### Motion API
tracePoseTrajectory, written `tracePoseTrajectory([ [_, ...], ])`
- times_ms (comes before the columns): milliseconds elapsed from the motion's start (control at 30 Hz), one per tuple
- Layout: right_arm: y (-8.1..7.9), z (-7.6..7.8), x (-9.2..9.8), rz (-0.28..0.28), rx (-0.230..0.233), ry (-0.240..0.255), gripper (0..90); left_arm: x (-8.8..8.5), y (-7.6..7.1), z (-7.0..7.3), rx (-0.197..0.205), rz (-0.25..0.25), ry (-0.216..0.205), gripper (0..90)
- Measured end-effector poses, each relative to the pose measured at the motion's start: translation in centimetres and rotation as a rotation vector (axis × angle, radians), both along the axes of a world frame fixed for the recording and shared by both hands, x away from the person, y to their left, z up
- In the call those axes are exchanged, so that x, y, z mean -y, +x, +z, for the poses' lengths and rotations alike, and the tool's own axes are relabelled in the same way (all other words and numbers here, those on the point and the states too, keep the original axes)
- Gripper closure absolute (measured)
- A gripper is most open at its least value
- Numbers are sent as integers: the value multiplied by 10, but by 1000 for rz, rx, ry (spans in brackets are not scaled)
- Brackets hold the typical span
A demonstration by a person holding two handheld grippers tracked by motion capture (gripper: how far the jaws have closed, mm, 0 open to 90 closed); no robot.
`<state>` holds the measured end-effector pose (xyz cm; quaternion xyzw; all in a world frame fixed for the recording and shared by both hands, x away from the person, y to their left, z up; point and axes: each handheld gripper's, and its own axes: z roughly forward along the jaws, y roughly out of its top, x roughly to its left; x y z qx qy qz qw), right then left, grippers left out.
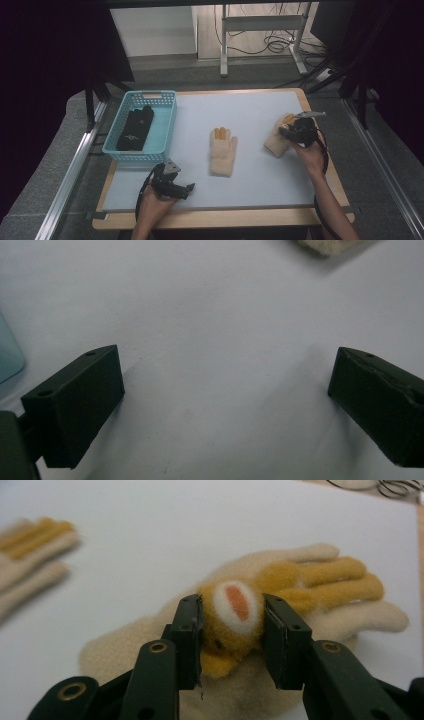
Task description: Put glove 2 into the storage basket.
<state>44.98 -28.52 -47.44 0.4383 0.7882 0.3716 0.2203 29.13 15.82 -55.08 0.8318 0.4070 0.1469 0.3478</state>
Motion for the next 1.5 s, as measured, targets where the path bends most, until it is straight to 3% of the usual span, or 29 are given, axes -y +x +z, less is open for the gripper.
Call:
tracePoseTrajectory([
  [300,-19,27,-53,179,31,52,612,0,0,0,0,-1,1,19],
  [500,-29,33,-100,321,28,70,611,0,0,0,0,-1,1,19],
  [633,-31,28,-134,416,9,47,610,0,0,0,1,1,-1,19],
  [800,-33,11,-169,506,-20,-28,609,0,0,0,1,-1,1,19],
  [1033,-29,-18,-187,533,-71,-86,597,0,0,0,0,-3,5,19],
  [1133,-27,-25,-187,527,-84,-57,548,0,0,0,0,-3,5,20],
  [1200,-25,-25,-185,513,-97,-38,473,0,0,0,0,-3,5,20],
  [1333,-26,-15,-173,486,-60,-17,414,0,0,0,1,-3,5,20],
  [1433,-25,-7,-158,438,-42,2,427,0,0,0,1,-2,3,20],
  [1500,-24,-6,-145,416,-45,21,528,0,0,0,2,-2,2,21],
])
